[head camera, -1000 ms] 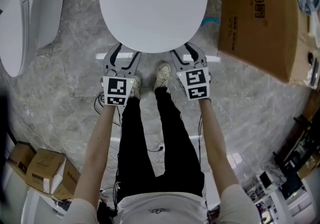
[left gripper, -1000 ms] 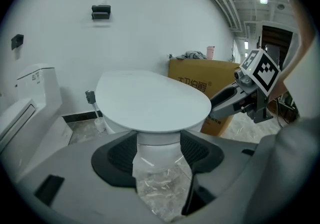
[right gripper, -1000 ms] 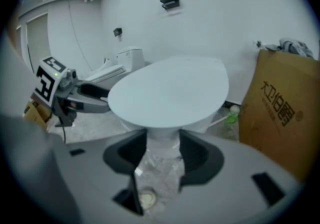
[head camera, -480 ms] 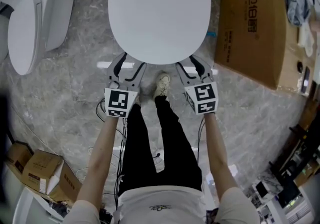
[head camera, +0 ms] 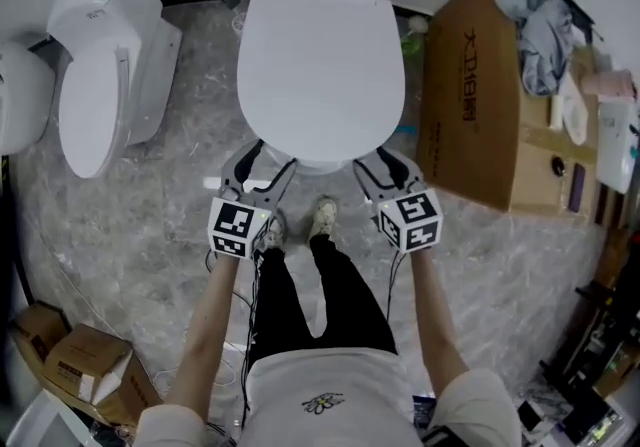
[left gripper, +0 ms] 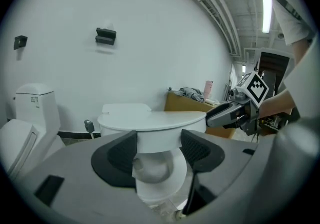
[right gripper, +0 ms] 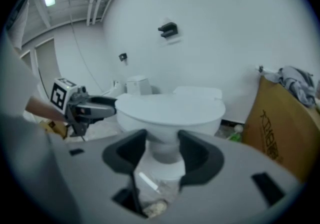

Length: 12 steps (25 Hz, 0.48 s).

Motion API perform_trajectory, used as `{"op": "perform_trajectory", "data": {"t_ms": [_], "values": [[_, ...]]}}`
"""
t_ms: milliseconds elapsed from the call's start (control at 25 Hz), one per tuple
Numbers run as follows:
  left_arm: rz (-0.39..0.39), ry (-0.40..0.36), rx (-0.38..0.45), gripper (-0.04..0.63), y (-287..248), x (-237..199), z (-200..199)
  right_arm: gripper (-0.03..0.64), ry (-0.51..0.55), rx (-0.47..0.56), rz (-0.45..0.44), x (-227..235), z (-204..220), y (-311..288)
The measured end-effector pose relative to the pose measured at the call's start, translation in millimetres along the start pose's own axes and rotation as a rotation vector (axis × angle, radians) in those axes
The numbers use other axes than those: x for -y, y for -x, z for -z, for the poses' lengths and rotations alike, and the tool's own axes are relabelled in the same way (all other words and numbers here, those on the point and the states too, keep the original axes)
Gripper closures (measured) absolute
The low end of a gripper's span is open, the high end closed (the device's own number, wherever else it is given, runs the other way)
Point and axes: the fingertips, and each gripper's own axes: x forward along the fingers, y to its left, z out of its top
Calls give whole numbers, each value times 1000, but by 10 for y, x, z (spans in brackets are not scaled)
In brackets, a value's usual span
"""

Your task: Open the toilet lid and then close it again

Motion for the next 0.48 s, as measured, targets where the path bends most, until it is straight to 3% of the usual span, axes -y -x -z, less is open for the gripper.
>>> {"op": "perform_trajectory", "data": {"t_ms": [480], "values": [[-3,58,104,293,-86,-223,-1174,383,-80,89,-61,210,-1158,211]]}}
